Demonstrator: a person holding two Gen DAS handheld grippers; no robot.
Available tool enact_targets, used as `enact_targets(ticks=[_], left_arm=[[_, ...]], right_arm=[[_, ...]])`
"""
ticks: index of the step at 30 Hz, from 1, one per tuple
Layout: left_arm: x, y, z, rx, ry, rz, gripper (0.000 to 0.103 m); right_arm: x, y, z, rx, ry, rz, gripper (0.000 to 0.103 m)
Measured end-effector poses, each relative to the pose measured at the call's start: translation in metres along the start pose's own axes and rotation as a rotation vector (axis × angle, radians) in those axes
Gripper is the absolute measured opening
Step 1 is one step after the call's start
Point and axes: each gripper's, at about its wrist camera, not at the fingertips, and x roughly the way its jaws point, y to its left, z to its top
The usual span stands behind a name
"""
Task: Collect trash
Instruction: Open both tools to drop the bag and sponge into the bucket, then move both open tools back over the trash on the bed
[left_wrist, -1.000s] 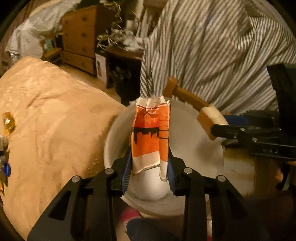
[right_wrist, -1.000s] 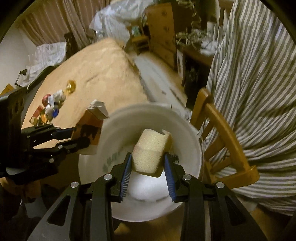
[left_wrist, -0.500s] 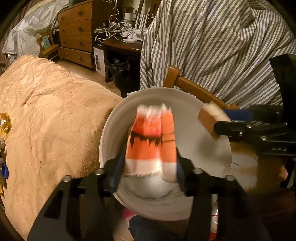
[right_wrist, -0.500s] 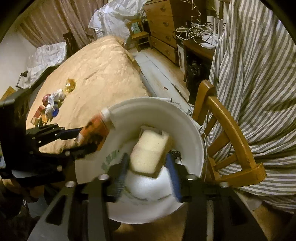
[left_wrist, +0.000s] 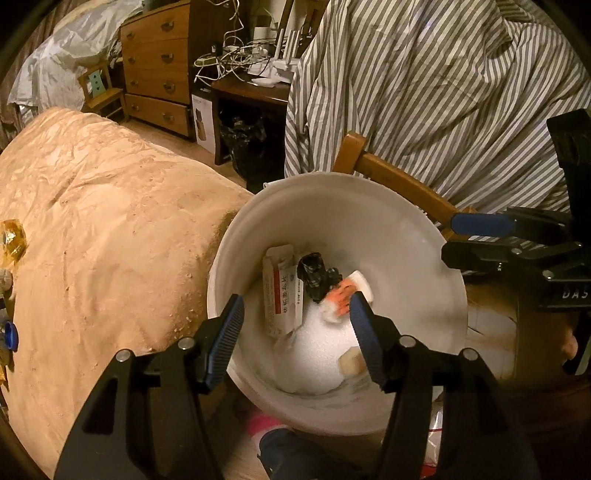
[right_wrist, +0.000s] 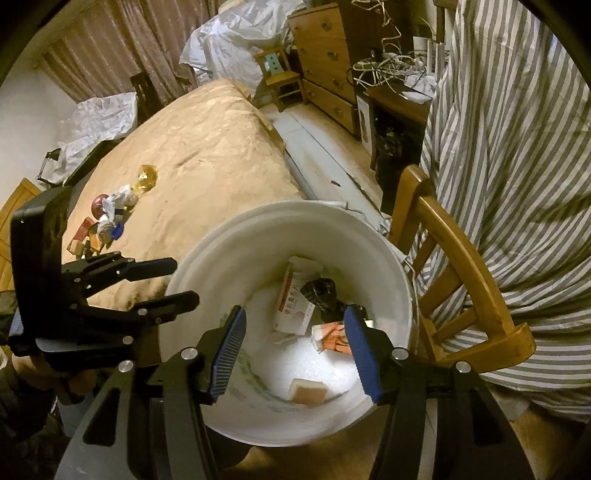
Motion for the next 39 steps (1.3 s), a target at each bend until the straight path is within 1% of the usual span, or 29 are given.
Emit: enact_targets(ticks=[3, 4, 5, 6, 7, 8, 10, 12, 13, 14, 16, 17, 18, 20, 22, 25, 27, 29, 30, 34, 37, 39], left_arm=[[-0.005, 0.006, -0.005, -0.01, -0.007, 0.0, 0.057], [-0.007, 0.008, -0.007, -0.013, -0.009, 0.001, 0.057], [-0.009, 0.011, -0.009, -0.015, -0.012, 0.004, 0.059], [-0.013, 0.015, -0.013, -0.017, -0.019, 0.012, 0.064], [-0.018, 0.02, -0.017, -0.016, -0.031, 0.023, 0.067], [-0.022, 0.024, -0.021, -0.014, -0.041, 0.032, 0.07], [-0.034, 0.041, -0.034, -0.025, -0.061, 0.048, 0.074], [-0.045, 0.062, -0.048, -0.051, -0.077, 0.07, 0.078], [-0.052, 0.078, -0.056, -0.073, -0.086, 0.093, 0.079], [-0.057, 0.09, -0.062, -0.092, -0.093, 0.109, 0.079], [-0.075, 0.128, -0.083, -0.16, -0.116, 0.145, 0.082], [-0.083, 0.146, -0.092, -0.192, -0.127, 0.169, 0.084], [-0.095, 0.175, -0.109, -0.244, -0.141, 0.218, 0.085], [-0.109, 0.21, -0.129, -0.307, -0.149, 0.273, 0.086], [-0.128, 0.259, -0.158, -0.4, -0.154, 0.369, 0.086], [-0.155, 0.318, -0.195, -0.51, -0.175, 0.465, 0.086], [-0.165, 0.351, -0.212, -0.563, -0.181, 0.508, 0.086], [-0.168, 0.371, -0.219, -0.58, -0.173, 0.525, 0.085], [-0.165, 0.382, -0.22, -0.578, -0.163, 0.529, 0.082], [-0.151, 0.41, -0.218, -0.561, -0.139, 0.538, 0.08], [-0.142, 0.423, -0.219, -0.566, -0.133, 0.536, 0.076], [-0.134, 0.427, -0.217, -0.559, -0.129, 0.532, 0.069]], right_arm=[[-0.006, 0.012, 0.0, -0.027, -0.027, 0.0, 0.058], [-0.009, 0.019, -0.001, -0.042, -0.044, -0.001, 0.061], [-0.012, 0.025, -0.001, -0.055, -0.056, 0.0, 0.065], [-0.016, 0.034, -0.002, -0.072, -0.078, 0.001, 0.067], [-0.02, 0.042, -0.003, -0.088, -0.102, 0.005, 0.069], [-0.023, 0.049, -0.004, -0.101, -0.123, 0.01, 0.074], [-0.03, 0.07, -0.006, -0.139, -0.183, 0.021, 0.082], [-0.032, 0.089, -0.009, -0.169, -0.223, 0.035, 0.088], [-0.032, 0.102, -0.01, -0.188, -0.24, 0.046, 0.091], [-0.029, 0.116, -0.01, -0.209, -0.255, 0.062, 0.093], [-0.022, 0.137, -0.01, -0.234, -0.262, 0.091, 0.095], [-0.016, 0.149, -0.01, -0.252, -0.26, 0.111, 0.096], [-0.01, 0.161, -0.01, -0.265, -0.257, 0.128, 0.096], [0.009, 0.186, -0.01, -0.286, -0.229, 0.173, 0.096], [0.027, 0.212, -0.011, -0.307, -0.197, 0.204, 0.096], [0.053, 0.249, -0.013, -0.336, -0.15, 0.244, 0.096], [0.069, 0.271, -0.013, -0.353, -0.126, 0.268, 0.096], [0.084, 0.289, -0.012, -0.365, -0.107, 0.286, 0.096], [0.093, 0.296, -0.009, -0.37, -0.099, 0.294, 0.096], [0.129, 0.334, -0.002, -0.397, -0.057, 0.328, 0.096], [0.155, 0.355, 0.002, -0.406, -0.019, 0.341, 0.096], [0.169, 0.363, 0.004, -0.414, -0.006, 0.347, 0.096]])
